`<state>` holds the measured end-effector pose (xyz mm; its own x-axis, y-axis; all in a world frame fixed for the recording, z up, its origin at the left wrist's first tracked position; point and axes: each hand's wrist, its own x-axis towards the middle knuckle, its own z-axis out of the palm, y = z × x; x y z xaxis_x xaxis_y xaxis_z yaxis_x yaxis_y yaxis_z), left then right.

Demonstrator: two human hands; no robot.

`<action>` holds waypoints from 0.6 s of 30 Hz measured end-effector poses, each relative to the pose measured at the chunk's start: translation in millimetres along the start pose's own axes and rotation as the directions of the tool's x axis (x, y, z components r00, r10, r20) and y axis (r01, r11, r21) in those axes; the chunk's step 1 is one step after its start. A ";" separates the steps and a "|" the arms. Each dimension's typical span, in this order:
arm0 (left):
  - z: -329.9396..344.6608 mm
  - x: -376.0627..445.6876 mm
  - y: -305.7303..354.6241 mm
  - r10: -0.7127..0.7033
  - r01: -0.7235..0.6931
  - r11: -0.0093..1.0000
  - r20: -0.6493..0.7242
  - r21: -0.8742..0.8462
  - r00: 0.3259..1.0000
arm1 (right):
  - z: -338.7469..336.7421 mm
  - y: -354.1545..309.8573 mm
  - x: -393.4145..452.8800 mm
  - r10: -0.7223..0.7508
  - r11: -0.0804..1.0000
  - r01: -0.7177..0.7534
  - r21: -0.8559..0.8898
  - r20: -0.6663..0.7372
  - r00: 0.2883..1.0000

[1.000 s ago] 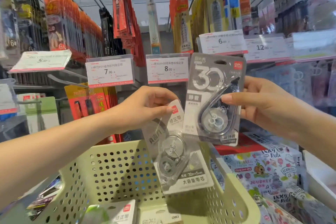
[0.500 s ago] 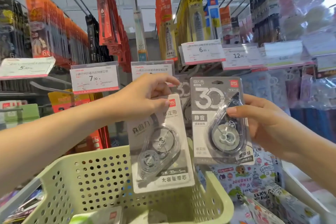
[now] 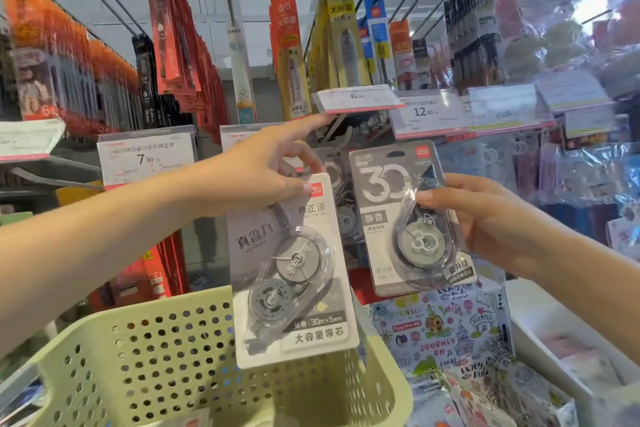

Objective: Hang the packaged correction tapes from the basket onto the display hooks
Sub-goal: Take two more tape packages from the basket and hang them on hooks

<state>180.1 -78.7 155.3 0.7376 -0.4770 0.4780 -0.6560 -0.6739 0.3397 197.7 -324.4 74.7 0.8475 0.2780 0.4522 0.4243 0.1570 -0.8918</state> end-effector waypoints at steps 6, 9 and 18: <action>-6.1 1.9 0.3 0.007 -0.007 1.000 -0.009 -0.004 1.000 | 8.1 -2.3 13.2 -0.027 0.999 0.031 -0.030 0.105 0.994; -9.6 3.8 -0.8 0.008 -0.008 1.000 -0.001 0.016 1.000 | 12.2 -3.5 21.4 -0.053 0.998 0.055 -0.024 0.085 0.995; -14.7 1.5 1.0 0.006 -0.007 1.000 0.022 0.020 1.000 | 25.1 -6.4 45.1 -0.084 0.996 0.084 -0.010 0.026 0.996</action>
<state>178.2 -71.8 168.3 0.7366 -0.4936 0.4623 -0.6578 -0.6817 0.3203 225.2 -289.1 101.2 0.8003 0.2888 0.5255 0.4973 0.1701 -0.8508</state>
